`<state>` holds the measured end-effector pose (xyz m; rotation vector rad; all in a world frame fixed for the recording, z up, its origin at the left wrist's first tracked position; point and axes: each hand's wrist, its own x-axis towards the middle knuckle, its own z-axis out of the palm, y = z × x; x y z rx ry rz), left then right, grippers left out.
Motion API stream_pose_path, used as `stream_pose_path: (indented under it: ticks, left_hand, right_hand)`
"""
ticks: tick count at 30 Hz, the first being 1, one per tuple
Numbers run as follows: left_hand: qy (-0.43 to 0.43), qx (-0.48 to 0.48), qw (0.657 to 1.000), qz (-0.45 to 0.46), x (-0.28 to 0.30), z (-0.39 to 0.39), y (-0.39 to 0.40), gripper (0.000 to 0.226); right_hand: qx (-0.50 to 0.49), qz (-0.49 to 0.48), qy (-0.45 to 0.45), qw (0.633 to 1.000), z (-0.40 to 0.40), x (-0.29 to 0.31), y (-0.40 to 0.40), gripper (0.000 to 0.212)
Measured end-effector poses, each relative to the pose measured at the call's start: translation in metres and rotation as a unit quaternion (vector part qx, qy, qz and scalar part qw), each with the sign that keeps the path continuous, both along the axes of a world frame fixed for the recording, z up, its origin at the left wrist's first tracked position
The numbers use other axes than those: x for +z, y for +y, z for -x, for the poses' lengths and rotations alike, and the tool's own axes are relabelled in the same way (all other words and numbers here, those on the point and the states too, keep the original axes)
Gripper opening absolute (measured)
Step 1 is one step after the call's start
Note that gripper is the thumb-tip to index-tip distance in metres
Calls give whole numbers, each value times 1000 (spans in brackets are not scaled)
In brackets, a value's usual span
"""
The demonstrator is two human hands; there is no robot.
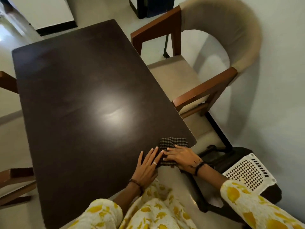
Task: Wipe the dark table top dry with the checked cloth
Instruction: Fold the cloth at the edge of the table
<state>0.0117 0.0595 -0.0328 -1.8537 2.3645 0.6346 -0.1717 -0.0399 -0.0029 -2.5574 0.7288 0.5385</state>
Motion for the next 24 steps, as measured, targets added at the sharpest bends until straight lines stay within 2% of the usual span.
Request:
stream_pose_path:
  ticks: [7,11,16,18,20,21,22,23,24]
  left_hand:
    - [-19,-79,997,-12,-3,35,-59,89]
    - [-24,-91,996,-6,-3,44,-75,88]
    - [-18,-90,994,-51,1,52,-85,88]
    - [0,-91,994,-55,1,59,-90,83]
    - [-1,-93,995,-36,4,70,-96,84]
    - [-6,-102,994,-28,7,77,-99,87]
    - [-10,-110,994,-16,11,87,-103,90]
    - [-9,-115,993,1,13,96,-107,93]
    - [-11,-122,992,15,15,104,-110,96]
  right_hand:
    - [-26,-27,28,999,50,3,-46,44]
    - [-18,-45,58,997,67,4,-65,47]
    - [-11,-51,99,994,84,6,-81,47]
    - [-49,-55,66,995,93,9,-81,47]
    - [-142,-68,15,987,106,12,-76,44]
    - [-225,-88,-19,970,116,12,-72,43]
    - [-332,-119,-66,933,130,11,-66,42]
    - [-452,-159,-133,868,144,9,-58,42]
    - [-565,-196,-214,772,155,6,-49,42]
